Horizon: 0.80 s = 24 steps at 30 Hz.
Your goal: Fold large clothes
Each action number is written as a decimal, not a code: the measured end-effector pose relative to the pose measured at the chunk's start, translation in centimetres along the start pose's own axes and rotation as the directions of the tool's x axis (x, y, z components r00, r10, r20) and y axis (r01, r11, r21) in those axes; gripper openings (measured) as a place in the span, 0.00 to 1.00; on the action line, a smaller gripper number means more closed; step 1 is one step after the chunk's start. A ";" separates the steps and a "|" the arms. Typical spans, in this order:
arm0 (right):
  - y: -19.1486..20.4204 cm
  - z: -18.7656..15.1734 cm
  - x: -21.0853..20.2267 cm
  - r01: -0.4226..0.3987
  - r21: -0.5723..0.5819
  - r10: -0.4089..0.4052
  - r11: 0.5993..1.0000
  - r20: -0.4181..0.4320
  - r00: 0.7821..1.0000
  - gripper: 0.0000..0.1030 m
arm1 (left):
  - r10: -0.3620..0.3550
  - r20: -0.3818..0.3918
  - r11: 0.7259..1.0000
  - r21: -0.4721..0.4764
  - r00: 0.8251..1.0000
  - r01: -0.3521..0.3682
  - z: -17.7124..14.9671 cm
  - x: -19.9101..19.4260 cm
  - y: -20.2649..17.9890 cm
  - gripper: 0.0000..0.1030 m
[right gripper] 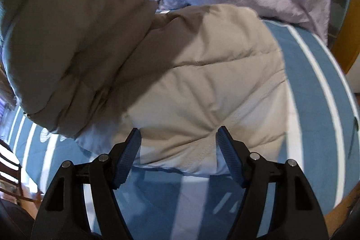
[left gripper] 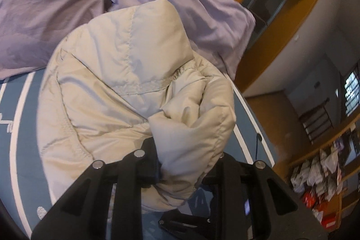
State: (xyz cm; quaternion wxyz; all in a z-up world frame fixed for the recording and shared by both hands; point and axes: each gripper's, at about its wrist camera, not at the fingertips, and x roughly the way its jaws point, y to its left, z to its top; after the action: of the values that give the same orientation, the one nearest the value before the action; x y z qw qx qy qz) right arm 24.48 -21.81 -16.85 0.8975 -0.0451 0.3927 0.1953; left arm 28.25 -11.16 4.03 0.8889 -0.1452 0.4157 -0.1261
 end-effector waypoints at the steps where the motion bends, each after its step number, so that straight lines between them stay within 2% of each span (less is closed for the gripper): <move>1: -0.5 0.1 -0.1 0.000 0.010 0.000 1.000 0.004 1.000 0.69 | 0.002 -0.013 1.000 0.012 1.000 -0.002 -0.1 0.6 -0.5 0.23; 9: -3.3 -0.1 -0.7 0.017 0.064 -0.019 0.998 0.027 0.999 0.69 | 0.022 -0.079 0.997 0.078 0.997 -0.016 -1.0 4.1 -2.8 0.24; 24: -6.7 -2.0 -0.5 0.025 0.171 -0.024 0.985 -0.010 1.000 0.69 | 0.046 -0.156 0.988 0.154 0.987 -0.022 -3.5 7.1 -4.5 0.24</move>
State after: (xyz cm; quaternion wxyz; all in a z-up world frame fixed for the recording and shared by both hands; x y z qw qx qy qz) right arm 25.44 -28.60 -18.36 0.8989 0.0266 0.4110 0.1496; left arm 29.49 -18.36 -1.48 0.8634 -0.0597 0.4769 -0.1534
